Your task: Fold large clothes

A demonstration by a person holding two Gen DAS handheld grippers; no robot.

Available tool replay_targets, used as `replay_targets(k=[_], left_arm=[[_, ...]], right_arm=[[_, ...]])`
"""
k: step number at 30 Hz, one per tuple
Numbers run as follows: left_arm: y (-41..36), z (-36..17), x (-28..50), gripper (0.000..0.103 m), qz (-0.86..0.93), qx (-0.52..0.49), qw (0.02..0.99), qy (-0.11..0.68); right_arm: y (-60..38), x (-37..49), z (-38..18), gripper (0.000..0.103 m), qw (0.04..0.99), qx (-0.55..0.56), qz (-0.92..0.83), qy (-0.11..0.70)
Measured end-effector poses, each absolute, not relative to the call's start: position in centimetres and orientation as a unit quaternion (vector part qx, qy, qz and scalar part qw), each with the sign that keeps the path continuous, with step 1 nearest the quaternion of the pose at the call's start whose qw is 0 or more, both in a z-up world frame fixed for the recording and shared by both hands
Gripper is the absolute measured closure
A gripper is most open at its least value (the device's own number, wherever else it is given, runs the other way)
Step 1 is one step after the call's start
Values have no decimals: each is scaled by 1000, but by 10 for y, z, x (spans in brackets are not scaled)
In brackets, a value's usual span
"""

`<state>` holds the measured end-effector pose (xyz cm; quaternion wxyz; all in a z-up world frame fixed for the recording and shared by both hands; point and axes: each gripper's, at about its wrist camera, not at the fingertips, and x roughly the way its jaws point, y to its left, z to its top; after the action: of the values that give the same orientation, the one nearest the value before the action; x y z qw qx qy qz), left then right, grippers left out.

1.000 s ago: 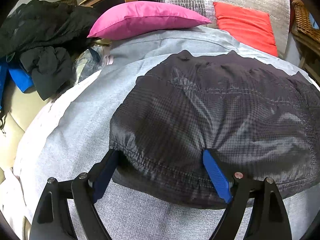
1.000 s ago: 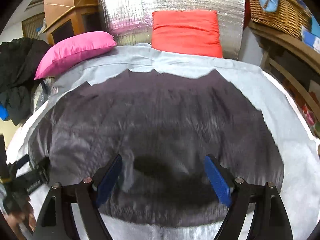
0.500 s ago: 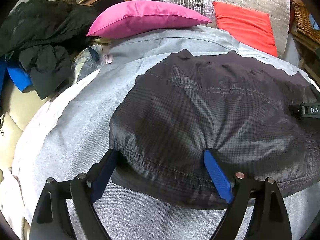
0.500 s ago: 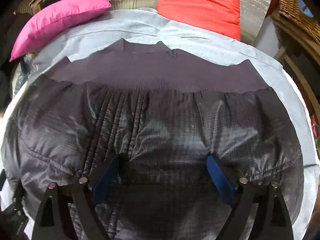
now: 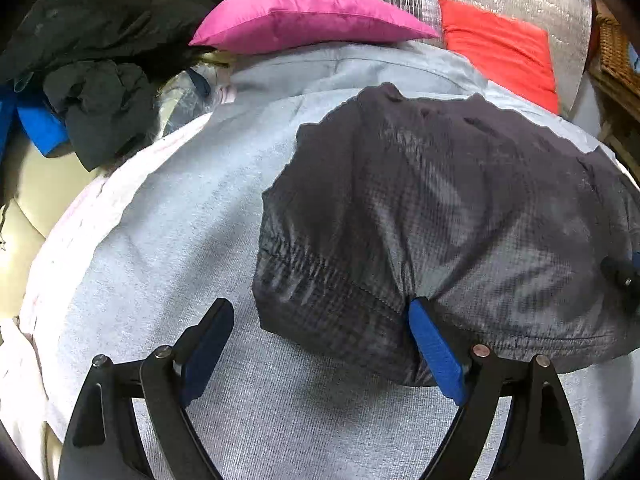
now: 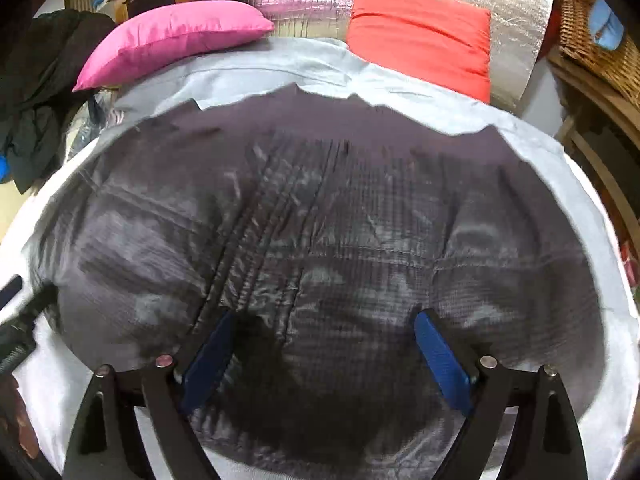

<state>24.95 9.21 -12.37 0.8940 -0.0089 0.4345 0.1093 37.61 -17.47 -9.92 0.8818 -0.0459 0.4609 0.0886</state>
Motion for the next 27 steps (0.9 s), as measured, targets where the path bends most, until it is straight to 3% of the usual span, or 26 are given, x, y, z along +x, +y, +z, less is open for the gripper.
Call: replay_targets(k=[5, 10, 14, 18, 24, 25, 27], left_arm=[[92, -96, 233, 13, 123, -15, 917, 379], [86, -107, 235, 13, 120, -19, 902, 413], [74, -93, 231, 13, 111, -6, 915, 388], [68, -85, 232, 13, 103, -7, 922, 373], [79, -90, 236, 13, 106, -29, 920, 376], [80, -92, 238, 13, 107, -30, 919, 379], [77, -96, 241, 13, 105, -26, 918, 382]], right_arm=[[-184, 357, -69, 10, 901, -25, 91, 423], [-187, 347, -107, 9, 883, -34, 110, 454], [-208, 347, -86, 9, 887, 14, 120, 446], [-253, 350, -61, 9, 910, 19, 90, 404], [-351, 392, -50, 9, 915, 49, -5, 401], [-360, 400, -52, 10, 913, 56, -7, 404], [-378, 422, -59, 21, 903, 75, 5, 424]])
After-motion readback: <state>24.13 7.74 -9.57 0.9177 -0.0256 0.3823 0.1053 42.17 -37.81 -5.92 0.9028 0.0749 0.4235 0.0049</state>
